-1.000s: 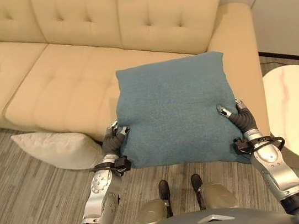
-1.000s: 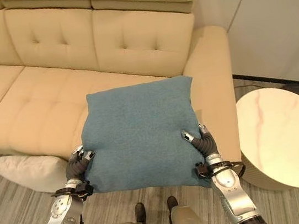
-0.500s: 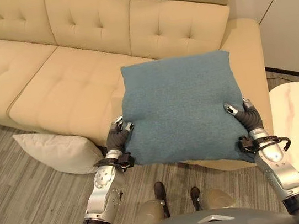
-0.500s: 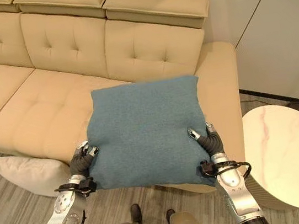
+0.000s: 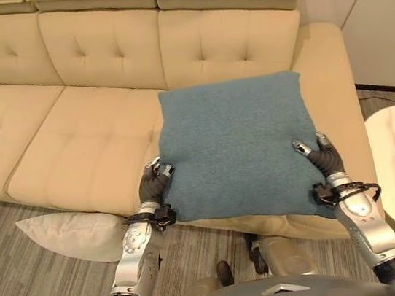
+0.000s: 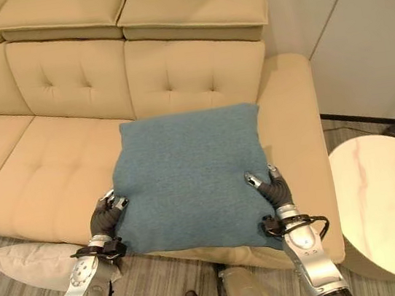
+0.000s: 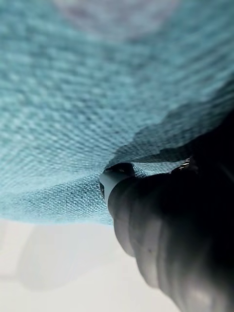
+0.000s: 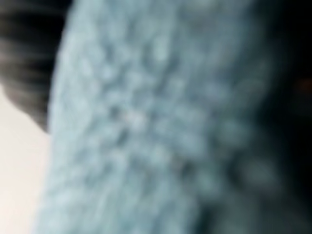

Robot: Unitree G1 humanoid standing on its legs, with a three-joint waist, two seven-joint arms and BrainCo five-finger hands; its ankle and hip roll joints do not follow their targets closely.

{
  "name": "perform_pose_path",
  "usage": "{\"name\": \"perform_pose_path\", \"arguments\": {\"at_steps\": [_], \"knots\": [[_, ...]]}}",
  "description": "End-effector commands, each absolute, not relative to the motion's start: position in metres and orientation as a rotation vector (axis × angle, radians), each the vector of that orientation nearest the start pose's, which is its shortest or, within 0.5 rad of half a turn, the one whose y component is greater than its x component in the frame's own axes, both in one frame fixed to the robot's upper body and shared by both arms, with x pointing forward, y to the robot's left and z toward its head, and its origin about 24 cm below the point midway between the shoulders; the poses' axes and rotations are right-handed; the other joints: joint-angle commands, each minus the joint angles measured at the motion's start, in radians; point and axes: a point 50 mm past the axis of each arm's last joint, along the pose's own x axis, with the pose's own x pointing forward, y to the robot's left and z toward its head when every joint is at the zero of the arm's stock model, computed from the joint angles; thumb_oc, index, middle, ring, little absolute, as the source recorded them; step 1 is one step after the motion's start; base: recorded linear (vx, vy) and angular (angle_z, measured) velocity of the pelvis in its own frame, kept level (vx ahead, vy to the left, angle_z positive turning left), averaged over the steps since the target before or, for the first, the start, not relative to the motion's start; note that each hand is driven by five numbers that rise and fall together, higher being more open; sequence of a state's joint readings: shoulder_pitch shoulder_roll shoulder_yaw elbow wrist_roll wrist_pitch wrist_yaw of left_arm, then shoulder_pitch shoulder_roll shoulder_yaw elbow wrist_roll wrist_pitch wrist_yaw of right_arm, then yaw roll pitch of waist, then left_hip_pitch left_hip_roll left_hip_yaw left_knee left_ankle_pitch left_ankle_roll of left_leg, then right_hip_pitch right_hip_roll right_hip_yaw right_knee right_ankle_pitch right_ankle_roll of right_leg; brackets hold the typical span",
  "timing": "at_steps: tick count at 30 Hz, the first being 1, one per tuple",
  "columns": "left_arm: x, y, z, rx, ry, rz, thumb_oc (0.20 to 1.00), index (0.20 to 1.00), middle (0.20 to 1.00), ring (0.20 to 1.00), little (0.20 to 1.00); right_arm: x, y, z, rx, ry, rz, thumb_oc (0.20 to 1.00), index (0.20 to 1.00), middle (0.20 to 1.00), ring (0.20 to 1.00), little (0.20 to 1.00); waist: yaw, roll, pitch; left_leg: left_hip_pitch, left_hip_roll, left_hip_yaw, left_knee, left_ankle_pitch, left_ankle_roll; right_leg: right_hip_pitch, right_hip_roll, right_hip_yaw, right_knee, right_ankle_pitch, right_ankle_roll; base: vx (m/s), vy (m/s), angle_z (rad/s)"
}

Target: Pick up all the scattered cushions and arrange them neatly on the sofa.

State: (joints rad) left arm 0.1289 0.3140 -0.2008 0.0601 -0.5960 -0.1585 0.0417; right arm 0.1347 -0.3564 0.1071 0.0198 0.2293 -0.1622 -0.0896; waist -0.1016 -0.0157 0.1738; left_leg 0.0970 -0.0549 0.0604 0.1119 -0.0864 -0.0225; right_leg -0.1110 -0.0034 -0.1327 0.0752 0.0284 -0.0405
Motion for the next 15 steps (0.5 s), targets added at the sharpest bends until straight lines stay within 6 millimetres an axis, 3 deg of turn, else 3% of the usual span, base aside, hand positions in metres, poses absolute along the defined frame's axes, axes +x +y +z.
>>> {"name": "perform_pose_path", "arguments": {"at_steps": [1, 3, 5, 8, 11, 15], "knots": [[0.233, 0.159, 0.067, -0.301, -0.194, -0.222, 0.200, 0.200, 0.200, 0.200, 0.200, 0.238, -0.185, 0.080, -0.058, -0.291, 0.051, 0.200, 0.200, 0.200, 0.200, 0.200, -0.011, -0.057, -0.060, -0.121, -0.003, 0.040, 0.186, -0.034, -0.015, 0.065, -0.020, 0.074, -0.051, -0.039, 0.106, 0.12, -0.006, 0.24], [0.233, 0.161, 0.067, -0.294, -0.191, -0.208, 0.200, 0.200, 0.200, 0.200, 0.200, 0.237, -0.187, 0.079, -0.055, -0.286, 0.039, 0.200, 0.200, 0.200, 0.200, 0.200, -0.002, -0.072, -0.061, -0.158, 0.014, 0.038, 0.160, -0.065, 0.001, 0.077, -0.030, 0.094, -0.058, -0.045, 0.107, 0.14, 0.043, -0.14], [0.234, 0.165, 0.072, -0.272, -0.213, -0.175, 0.200, 0.200, 0.200, 0.200, 0.200, 0.238, -0.189, 0.075, -0.055, -0.265, 0.023, 0.200, 0.200, 0.200, 0.200, 0.200, 0.016, -0.076, -0.052, -0.198, 0.049, -0.043, 0.061, 0.008, -0.012, 0.095, -0.016, 0.143, -0.053, -0.062, 0.103, 0.20, 0.117, -0.68], [0.234, 0.167, 0.076, -0.278, -0.235, -0.155, 0.200, 0.200, 0.200, 0.200, 0.200, 0.240, -0.190, 0.074, -0.071, -0.258, 0.012, 0.200, 0.200, 0.200, 0.200, 0.200, 0.030, -0.066, -0.047, -0.221, 0.060, -0.123, 0.016, 0.055, -0.030, 0.110, -0.011, 0.184, -0.044, -0.077, 0.102, 0.15, 0.135, -0.90], [0.233, 0.167, 0.075, -0.269, -0.234, -0.156, 0.200, 0.200, 0.200, 0.200, 0.200, 0.239, -0.192, 0.076, -0.111, -0.265, 0.005, 0.200, 0.200, 0.200, 0.200, 0.200, 0.023, -0.043, -0.067, -0.162, 0.071, -0.105, -0.051, 0.055, -0.025, 0.132, -0.020, 0.195, -0.052, -0.088, 0.109, 0.19, 0.236, -0.77], [0.234, 0.172, 0.077, -0.246, -0.242, -0.134, 0.200, 0.200, 0.200, 0.200, 0.200, 0.246, -0.188, 0.087, -0.158, -0.317, -0.003, 0.200, 0.200, 0.200, 0.200, 0.200, 0.024, -0.027, -0.087, -0.100, 0.047, -0.053, -0.099, 0.042, 0.001, 0.139, -0.048, 0.236, -0.055, -0.073, 0.136, 0.11, 0.221, -0.45]]}}
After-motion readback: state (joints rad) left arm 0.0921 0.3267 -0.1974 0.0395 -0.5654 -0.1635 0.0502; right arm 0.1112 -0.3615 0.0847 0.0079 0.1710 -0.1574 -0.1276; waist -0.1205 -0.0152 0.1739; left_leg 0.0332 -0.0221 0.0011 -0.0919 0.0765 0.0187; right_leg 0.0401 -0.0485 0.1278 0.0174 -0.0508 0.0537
